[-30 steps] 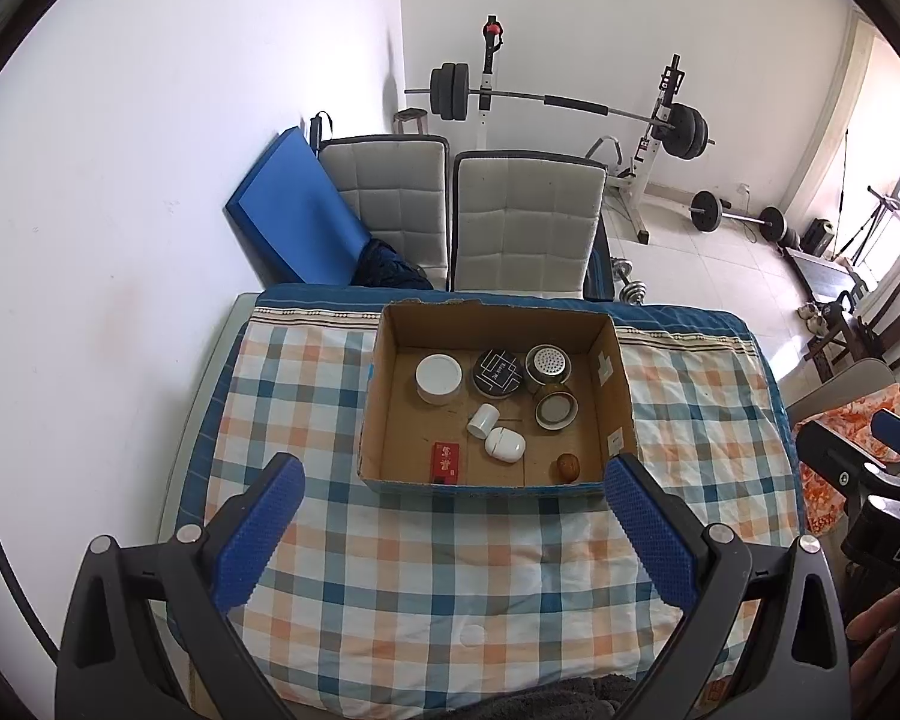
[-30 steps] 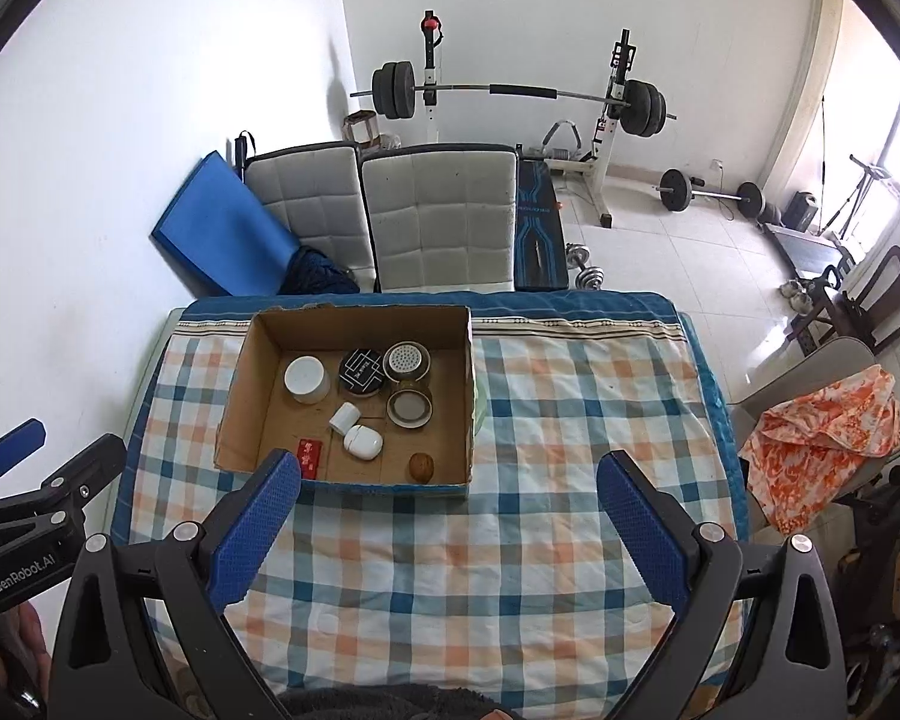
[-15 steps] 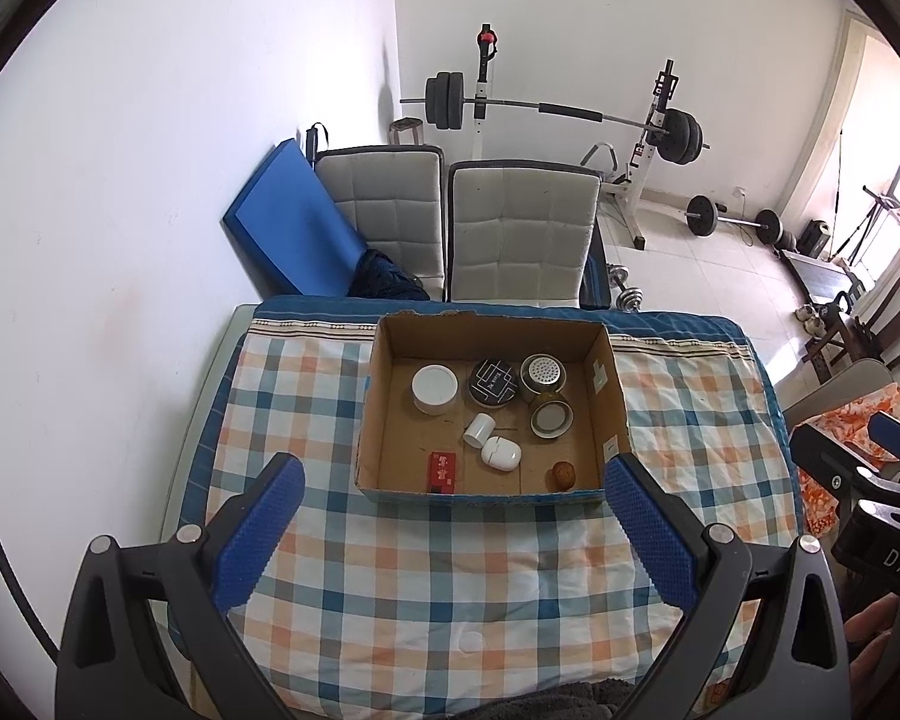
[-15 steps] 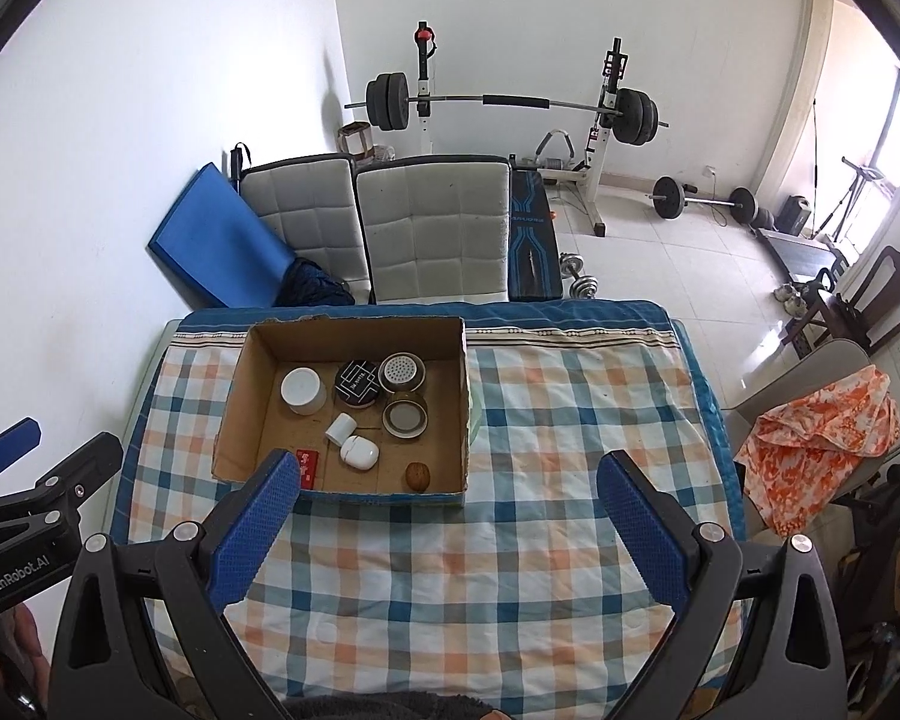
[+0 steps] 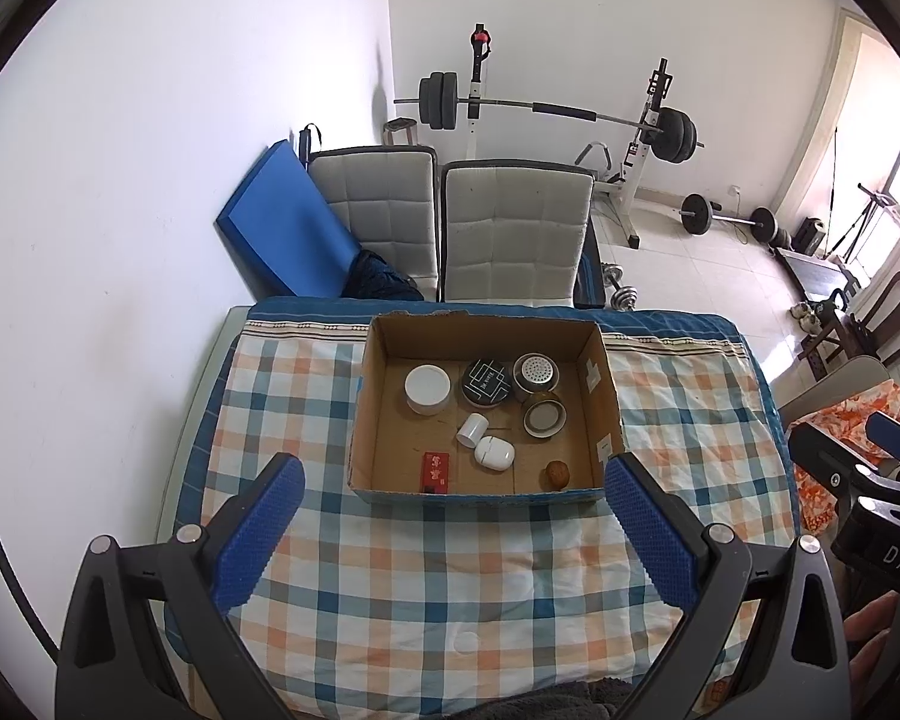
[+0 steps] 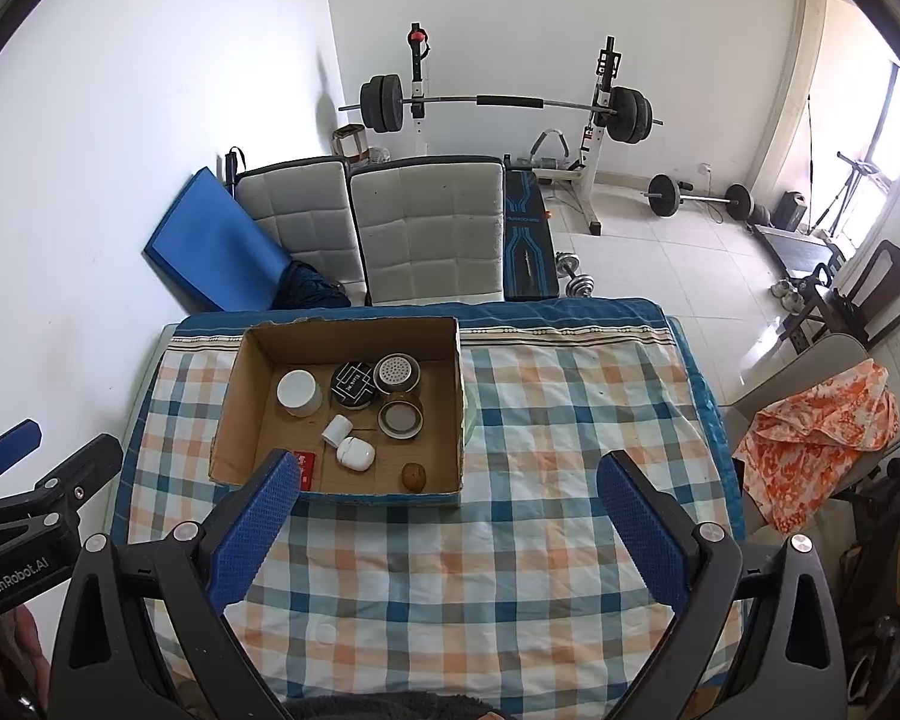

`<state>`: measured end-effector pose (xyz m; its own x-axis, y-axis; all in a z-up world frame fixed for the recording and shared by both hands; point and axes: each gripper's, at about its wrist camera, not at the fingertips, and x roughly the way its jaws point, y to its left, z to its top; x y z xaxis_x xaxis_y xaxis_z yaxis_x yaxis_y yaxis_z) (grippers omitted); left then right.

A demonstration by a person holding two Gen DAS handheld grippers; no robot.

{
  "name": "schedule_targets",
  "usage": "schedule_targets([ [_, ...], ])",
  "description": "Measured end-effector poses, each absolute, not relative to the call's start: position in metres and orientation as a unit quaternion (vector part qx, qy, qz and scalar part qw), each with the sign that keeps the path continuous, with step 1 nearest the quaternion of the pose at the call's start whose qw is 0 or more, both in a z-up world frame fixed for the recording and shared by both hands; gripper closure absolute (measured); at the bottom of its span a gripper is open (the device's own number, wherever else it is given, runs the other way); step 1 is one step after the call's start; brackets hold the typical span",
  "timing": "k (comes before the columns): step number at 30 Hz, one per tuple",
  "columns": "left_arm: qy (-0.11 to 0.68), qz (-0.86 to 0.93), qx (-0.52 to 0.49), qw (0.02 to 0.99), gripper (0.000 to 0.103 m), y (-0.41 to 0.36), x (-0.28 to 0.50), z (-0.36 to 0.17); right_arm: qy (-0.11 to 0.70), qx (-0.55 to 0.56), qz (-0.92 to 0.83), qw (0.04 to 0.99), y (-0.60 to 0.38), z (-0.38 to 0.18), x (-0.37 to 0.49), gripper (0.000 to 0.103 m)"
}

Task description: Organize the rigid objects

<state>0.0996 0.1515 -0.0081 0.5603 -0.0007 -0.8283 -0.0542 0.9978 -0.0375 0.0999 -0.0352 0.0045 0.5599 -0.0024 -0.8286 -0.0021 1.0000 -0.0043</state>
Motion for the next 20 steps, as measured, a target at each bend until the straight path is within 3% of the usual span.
schedule_targets([
  [20, 0.463, 0.016, -0.034, 0.886, 0.0, 0.1508, 0.093, -0.0098, 0.466, -0.005, -0.011, 0.885, -0.0344, 0.0016, 0.0999, 0.002],
])
